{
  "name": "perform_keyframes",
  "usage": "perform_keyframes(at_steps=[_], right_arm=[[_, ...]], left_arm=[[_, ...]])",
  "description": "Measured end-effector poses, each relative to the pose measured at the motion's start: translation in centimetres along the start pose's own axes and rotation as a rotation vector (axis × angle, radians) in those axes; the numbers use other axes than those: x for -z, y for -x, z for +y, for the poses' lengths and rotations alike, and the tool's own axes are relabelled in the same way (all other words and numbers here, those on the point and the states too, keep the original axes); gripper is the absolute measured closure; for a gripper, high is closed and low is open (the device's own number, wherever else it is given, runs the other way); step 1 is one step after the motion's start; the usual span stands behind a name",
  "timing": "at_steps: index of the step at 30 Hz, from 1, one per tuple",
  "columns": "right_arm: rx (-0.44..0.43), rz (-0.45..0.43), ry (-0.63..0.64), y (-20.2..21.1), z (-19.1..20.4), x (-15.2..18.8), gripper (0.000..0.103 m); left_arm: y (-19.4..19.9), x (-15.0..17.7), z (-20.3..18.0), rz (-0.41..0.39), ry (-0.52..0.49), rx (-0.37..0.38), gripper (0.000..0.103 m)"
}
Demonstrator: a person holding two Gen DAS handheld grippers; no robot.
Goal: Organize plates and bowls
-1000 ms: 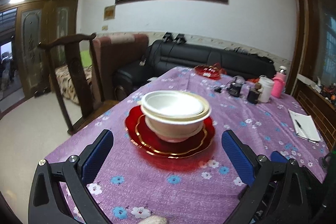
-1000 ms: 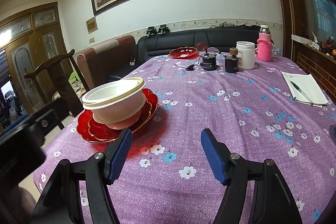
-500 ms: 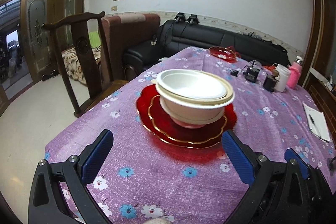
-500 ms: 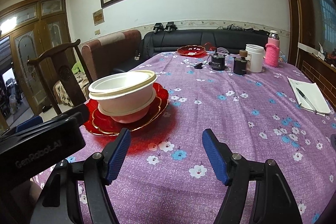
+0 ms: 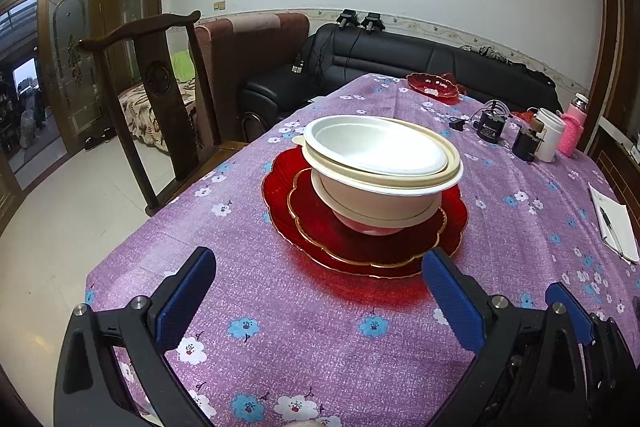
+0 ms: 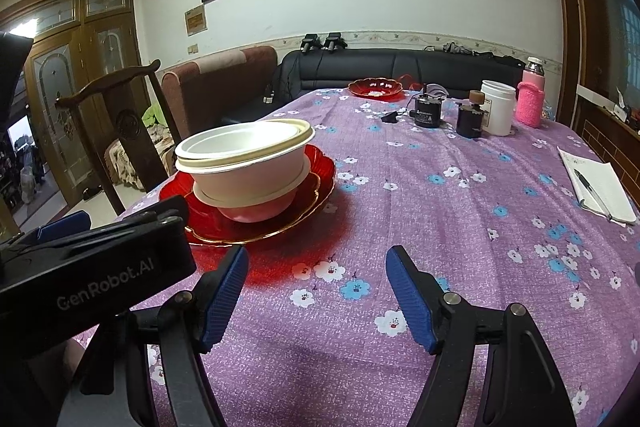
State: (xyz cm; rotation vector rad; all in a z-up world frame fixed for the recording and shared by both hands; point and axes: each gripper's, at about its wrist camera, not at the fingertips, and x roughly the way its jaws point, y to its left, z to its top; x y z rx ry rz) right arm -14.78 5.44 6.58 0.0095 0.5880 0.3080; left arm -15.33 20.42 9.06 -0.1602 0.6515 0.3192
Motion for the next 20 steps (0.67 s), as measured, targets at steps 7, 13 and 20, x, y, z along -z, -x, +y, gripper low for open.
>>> perform_keyframes(at_steps=[7, 13, 20], right_arm=[[-0.005, 0.006, 0.004, -0.3, 0.1, 0.1, 0.027], [-0.010, 0.012, -0.001, -0.4, 0.0, 0.2, 0.027], [-0.014, 0.011, -0.015, -0.2, -0.5, 0.1, 0.027]], left_arm=[[-0.8, -0.1, -0.1, 0.015, -0.005, -0.005, 0.000], [-0.8, -0.1, -0.5, 0.021, -0.024, -0.005, 0.000], [-0.7, -0.1, -1.0, 0.031, -0.037, -0.014, 0.000]])
